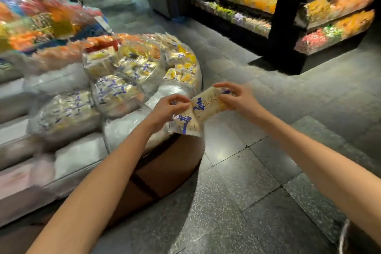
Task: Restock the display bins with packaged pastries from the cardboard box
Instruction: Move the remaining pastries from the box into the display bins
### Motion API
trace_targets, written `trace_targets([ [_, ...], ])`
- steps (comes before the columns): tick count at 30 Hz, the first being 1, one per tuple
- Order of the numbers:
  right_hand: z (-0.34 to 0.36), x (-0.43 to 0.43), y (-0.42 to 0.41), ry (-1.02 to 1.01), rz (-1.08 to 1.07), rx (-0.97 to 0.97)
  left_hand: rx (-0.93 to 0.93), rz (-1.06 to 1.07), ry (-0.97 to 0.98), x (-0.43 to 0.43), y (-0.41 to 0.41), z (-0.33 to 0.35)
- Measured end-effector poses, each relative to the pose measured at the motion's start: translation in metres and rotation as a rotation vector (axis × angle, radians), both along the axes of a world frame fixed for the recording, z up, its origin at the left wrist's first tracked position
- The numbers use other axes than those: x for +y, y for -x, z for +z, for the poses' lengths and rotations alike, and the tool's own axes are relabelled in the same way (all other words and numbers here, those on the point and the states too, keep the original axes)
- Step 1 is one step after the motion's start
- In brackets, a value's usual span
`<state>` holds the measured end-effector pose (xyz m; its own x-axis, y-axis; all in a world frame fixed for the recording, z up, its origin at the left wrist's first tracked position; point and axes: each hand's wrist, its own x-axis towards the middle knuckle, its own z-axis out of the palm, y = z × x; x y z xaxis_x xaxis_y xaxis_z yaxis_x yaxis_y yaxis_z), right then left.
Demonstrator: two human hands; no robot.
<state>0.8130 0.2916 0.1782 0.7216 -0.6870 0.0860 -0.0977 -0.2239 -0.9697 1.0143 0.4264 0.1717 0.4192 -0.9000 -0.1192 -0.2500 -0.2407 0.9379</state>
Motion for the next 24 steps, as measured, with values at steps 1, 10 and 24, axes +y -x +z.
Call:
trace_targets([
  [1, -0.001, 0.011, -0.021, -0.001, 0.043, 0.012, -0.003, 0.029, -0.004, 0.019, -0.017, 0.001],
  [10, -0.015, 0.095, -0.19, -0.08, 0.364, 0.085, -0.061, 0.26, -0.048, 0.161, -0.136, -0.01],
  [24, -0.045, 0.126, -0.417, -0.109, 0.672, 0.194, -0.011, 0.569, -0.104, 0.24, -0.296, -0.05],
])
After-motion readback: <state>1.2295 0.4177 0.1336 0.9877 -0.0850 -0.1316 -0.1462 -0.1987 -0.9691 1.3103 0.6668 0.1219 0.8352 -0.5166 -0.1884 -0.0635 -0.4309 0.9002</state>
